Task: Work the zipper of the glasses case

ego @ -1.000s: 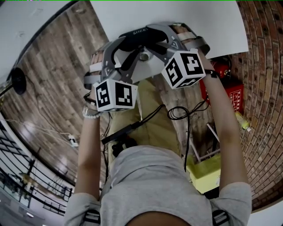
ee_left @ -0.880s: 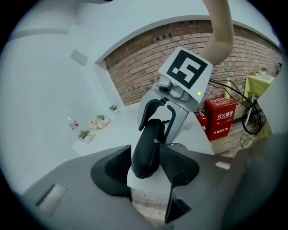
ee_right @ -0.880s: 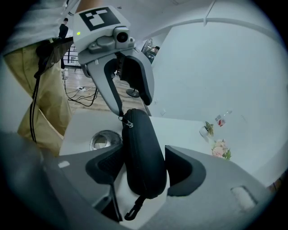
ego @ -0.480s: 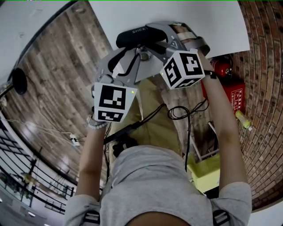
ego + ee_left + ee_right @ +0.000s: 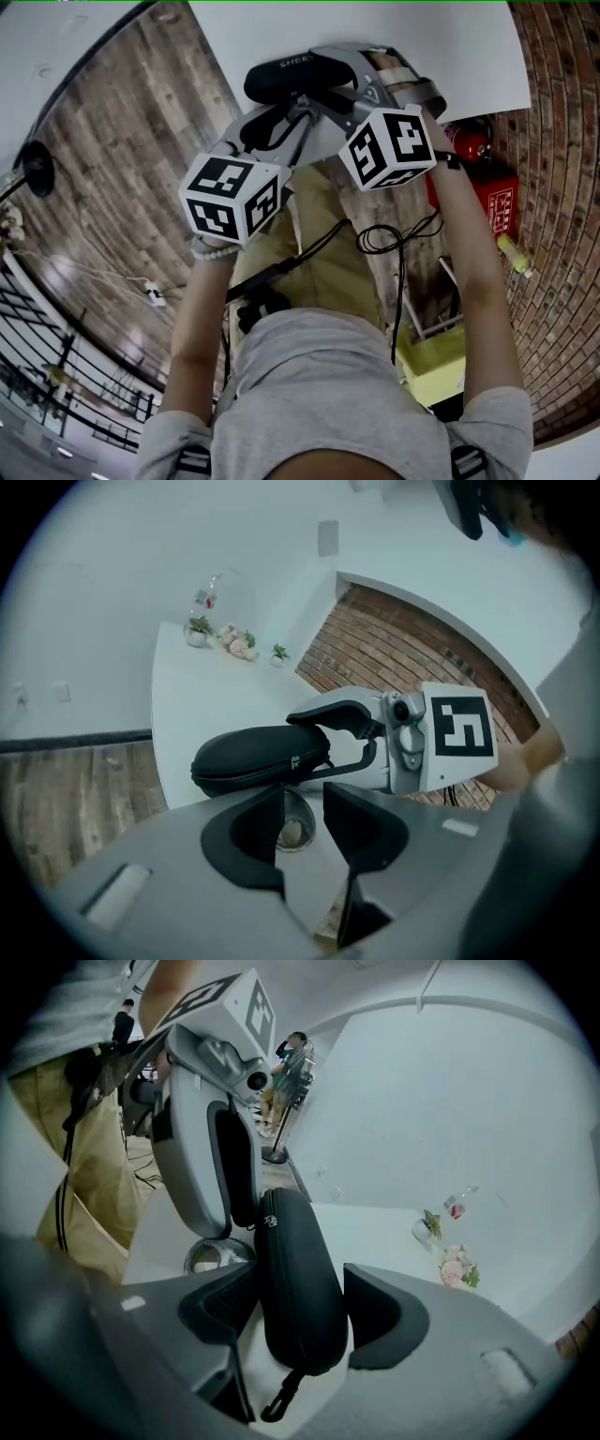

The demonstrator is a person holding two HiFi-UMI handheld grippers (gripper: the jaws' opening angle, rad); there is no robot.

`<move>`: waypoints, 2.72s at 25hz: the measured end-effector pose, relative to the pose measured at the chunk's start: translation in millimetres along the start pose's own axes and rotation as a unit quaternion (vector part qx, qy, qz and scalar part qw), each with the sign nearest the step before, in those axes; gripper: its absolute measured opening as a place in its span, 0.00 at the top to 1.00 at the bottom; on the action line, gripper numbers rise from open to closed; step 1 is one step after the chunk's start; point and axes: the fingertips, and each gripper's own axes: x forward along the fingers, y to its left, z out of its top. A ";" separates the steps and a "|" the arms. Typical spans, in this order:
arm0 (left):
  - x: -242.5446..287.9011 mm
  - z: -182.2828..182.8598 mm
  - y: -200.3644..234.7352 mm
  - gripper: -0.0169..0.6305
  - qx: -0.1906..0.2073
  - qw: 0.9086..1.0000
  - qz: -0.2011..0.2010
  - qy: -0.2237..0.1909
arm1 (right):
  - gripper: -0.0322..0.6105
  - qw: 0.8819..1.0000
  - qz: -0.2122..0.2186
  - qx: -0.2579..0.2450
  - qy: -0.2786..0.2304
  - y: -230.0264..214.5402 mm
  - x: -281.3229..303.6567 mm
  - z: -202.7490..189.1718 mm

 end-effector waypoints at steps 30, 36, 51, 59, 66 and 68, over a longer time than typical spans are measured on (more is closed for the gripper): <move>1.9 9.8 7.0 0.95 -0.075 0.996 -0.033 -0.023 | 0.51 1.000 -0.009 -0.013 0.008 0.8 2.5 -1.0; -2.9 6.0 7.7 0.95 -0.047 0.999 -0.022 -0.008 | 0.52 1.000 -0.007 -0.014 0.012 2.1 2.1 -2.8; -24.2 2.5 21.8 0.95 -0.041 0.999 -0.002 -0.004 | 0.52 1.000 -0.007 -0.017 0.020 3.8 1.0 -0.6; -33.9 -0.8 33.1 0.94 -0.043 0.999 0.019 -0.008 | 0.52 0.999 -0.012 -0.019 0.025 4.2 0.0 -1.8; -38.9 -0.8 38.4 0.94 -0.043 0.999 0.025 -0.010 | 0.52 0.999 -0.015 -0.021 0.025 4.6 -0.6 -0.9; -40.1 -1.1 40.5 0.94 -0.044 0.999 0.027 -0.011 | 0.52 0.999 -0.015 -0.021 0.026 4.8 0.0 -1.1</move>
